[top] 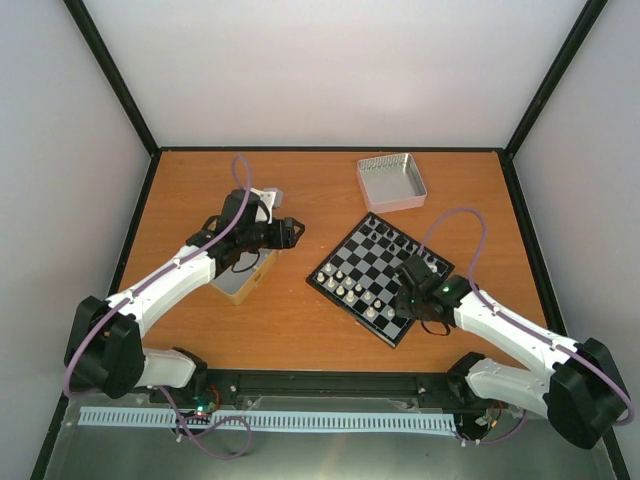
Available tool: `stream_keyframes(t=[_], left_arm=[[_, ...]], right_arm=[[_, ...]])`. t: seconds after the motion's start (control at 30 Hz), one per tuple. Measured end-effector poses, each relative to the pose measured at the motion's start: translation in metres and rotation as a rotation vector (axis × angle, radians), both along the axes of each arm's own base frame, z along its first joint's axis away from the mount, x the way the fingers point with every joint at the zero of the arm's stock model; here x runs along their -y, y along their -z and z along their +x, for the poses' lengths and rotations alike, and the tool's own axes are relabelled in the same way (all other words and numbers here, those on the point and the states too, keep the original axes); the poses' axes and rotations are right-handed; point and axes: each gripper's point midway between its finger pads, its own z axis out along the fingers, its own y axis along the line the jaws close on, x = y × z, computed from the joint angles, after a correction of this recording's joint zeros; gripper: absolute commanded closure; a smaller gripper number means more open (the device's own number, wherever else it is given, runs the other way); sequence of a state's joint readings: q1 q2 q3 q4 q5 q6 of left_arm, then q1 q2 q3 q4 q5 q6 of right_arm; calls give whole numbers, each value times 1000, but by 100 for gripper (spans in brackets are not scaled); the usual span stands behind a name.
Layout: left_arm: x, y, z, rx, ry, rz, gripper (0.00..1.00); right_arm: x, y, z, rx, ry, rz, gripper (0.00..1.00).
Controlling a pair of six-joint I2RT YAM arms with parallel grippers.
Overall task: Set up the chess pieces on the board
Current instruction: Place the chess piece on the chessboard.
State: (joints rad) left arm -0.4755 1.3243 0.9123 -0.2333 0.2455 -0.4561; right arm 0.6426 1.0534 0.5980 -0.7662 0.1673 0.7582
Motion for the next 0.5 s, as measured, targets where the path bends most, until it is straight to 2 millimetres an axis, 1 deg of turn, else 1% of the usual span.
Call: stream_keyframes(t=[0.27,0.5], left_arm=[[-2,1,1,-4,-10,3,29],[-3,2,1,-6,-11,6,29]], right_arm=[[-16,12,-4,-48,-31,64,97],[-18,13,-9,-72,-38,82,96]])
